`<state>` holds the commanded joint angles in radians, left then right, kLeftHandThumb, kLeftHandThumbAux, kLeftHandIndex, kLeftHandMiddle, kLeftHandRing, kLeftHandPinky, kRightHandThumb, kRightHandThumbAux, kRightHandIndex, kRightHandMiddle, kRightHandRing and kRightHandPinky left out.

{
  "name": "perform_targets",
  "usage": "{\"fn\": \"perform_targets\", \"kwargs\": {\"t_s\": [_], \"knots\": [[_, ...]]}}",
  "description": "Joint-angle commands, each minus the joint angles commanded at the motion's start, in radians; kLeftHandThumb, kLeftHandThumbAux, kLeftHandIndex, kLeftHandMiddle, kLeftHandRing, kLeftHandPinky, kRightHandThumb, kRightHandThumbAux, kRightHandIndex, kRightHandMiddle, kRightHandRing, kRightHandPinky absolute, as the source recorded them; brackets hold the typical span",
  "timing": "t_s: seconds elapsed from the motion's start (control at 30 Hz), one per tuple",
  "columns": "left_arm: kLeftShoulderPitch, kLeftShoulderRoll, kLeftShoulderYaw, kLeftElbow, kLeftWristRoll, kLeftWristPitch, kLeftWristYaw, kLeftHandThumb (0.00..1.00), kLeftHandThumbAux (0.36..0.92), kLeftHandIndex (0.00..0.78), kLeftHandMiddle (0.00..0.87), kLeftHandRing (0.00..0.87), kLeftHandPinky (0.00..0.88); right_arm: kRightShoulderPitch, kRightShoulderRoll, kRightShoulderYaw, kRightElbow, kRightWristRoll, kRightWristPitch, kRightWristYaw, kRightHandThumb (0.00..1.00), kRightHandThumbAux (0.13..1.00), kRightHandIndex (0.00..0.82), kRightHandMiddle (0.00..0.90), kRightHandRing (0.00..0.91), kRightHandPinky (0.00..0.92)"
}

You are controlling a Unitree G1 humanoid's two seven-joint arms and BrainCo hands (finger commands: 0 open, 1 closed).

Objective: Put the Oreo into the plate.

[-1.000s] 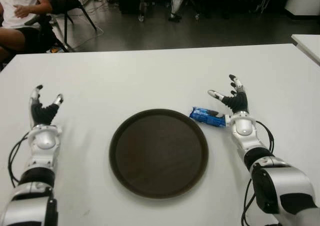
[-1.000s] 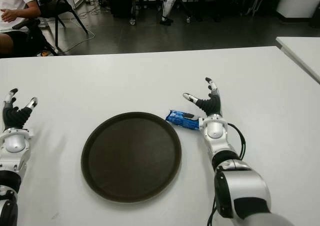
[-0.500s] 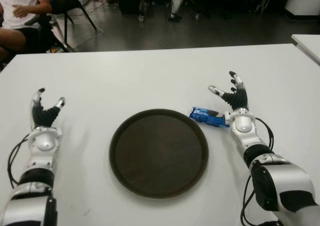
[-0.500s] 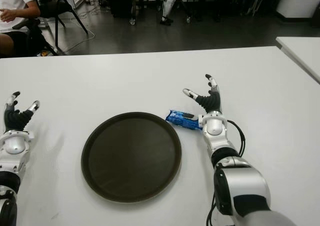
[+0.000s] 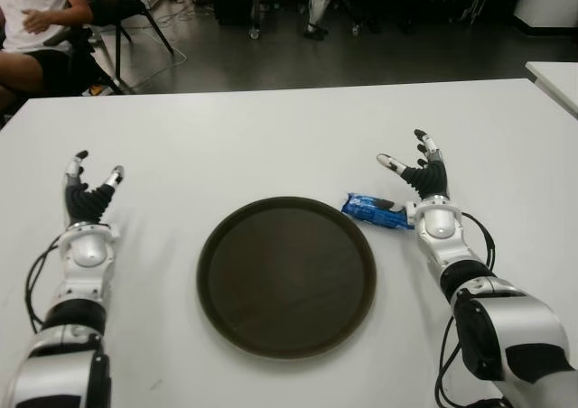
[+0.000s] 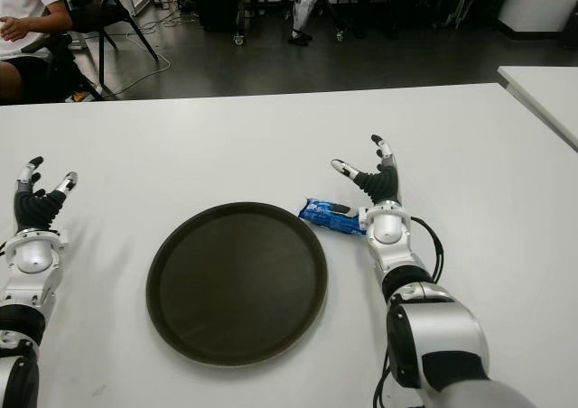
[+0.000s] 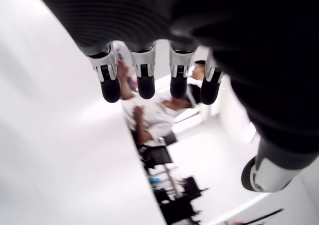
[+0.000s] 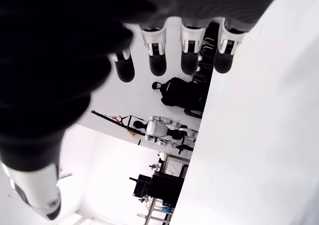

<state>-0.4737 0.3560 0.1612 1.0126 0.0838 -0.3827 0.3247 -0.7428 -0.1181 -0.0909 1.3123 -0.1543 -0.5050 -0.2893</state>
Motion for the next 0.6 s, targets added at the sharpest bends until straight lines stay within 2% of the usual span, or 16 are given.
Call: {"fn": "perform_targets", "kwargs": {"t_s": [0.2,0.43,0.6], "knots": [[0.002,-0.004,0.003,0.001,-0.005,-0.013,-0.003,0.000,0.600,0.000,0.000,0.000,0.000,-0.002,0.000,-0.001,0.000,0.004,0.006,0.004,0.000,0.641,0.033,0.006,0.000,0.000],[0.000,-0.004,0.000,0.004,0.002,-0.009,0.005,0.000,0.583,0.000,0.000,0.000,0.000,-0.008,-0.002,0.000,-0.004,0.005,0.010,0.002,0.000,0.646,0.039,0.018,0.000,0.000],[-0.032,0.005,0.015,0.068,-0.016,-0.010,-0.012,0.000,0.579,0.000,0.000,0.000,0.000,-0.029,-0.064,0.074,-0.030,-0.066,0.060,0.034,0.000,0.653,0.046,0.034,0.011,0.003]]}}
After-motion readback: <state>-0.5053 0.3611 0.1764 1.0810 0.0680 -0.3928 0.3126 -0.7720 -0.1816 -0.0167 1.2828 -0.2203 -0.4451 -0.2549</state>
